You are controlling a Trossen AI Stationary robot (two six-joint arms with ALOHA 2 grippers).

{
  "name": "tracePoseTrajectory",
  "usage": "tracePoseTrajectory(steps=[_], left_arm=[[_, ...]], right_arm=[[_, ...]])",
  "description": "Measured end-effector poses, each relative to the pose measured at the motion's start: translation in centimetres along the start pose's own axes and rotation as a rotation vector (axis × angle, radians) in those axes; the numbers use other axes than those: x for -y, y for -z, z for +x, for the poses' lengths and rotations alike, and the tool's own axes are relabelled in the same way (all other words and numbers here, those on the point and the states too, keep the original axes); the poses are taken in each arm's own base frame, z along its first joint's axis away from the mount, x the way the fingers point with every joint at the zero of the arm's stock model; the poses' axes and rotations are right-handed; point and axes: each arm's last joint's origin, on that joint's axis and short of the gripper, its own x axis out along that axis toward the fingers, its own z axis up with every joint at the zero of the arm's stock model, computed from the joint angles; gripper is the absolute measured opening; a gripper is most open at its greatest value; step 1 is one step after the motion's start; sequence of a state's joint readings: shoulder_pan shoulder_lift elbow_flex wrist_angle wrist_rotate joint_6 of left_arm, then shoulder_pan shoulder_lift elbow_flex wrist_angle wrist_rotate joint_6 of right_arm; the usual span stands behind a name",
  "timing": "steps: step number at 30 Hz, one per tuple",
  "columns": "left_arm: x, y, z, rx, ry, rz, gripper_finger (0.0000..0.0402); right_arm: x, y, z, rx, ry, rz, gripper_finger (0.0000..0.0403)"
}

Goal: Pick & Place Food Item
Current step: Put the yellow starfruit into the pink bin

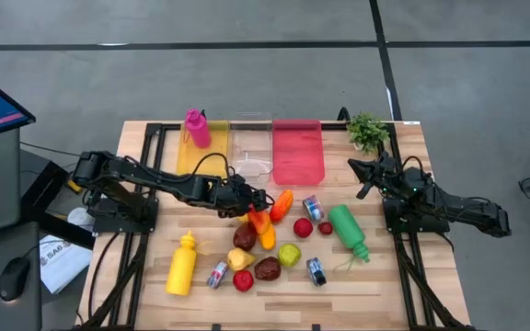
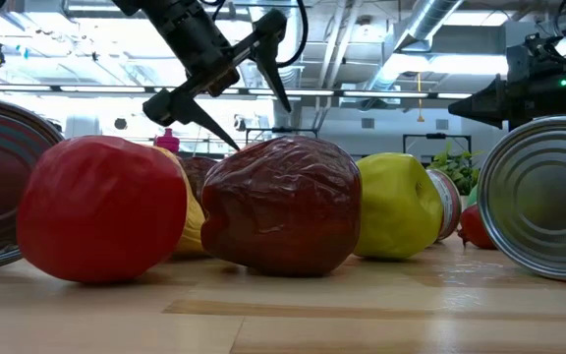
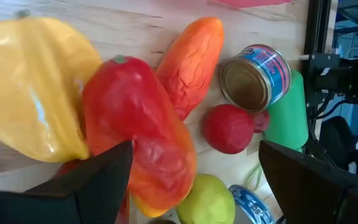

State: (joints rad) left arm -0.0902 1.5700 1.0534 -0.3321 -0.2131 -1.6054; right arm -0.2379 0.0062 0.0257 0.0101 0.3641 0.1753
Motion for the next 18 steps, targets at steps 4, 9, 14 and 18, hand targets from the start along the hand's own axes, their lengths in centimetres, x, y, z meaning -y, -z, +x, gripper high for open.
tracePoseTrajectory(steps=[4, 9, 14, 18], left_arm=[[0.01, -0.19, 0.04, 0.001, -0.001, -0.005, 0.0337], [0.01, -0.17, 0.04, -0.008, -0.001, -0.005, 0.0337], [0.04, -0.13, 0.04, -0.025, 0.003, 0.013, 0.0337], [0.75, -0.11, 0.01, -0.023, 0.076, 0.077, 0.0337]], right_arm=[[0.00, 0.00, 0.00, 0.000, 0.000, 0.000, 0.0006], [0.00, 0.00, 0.00, 0.000, 0.000, -0.001, 0.0006], [0.00, 0.01, 0.00, 0.000, 0.000, -0.002, 0.0006], [0.00, 0.01, 0.00, 0.000, 0.000, -0.002, 0.0006]])
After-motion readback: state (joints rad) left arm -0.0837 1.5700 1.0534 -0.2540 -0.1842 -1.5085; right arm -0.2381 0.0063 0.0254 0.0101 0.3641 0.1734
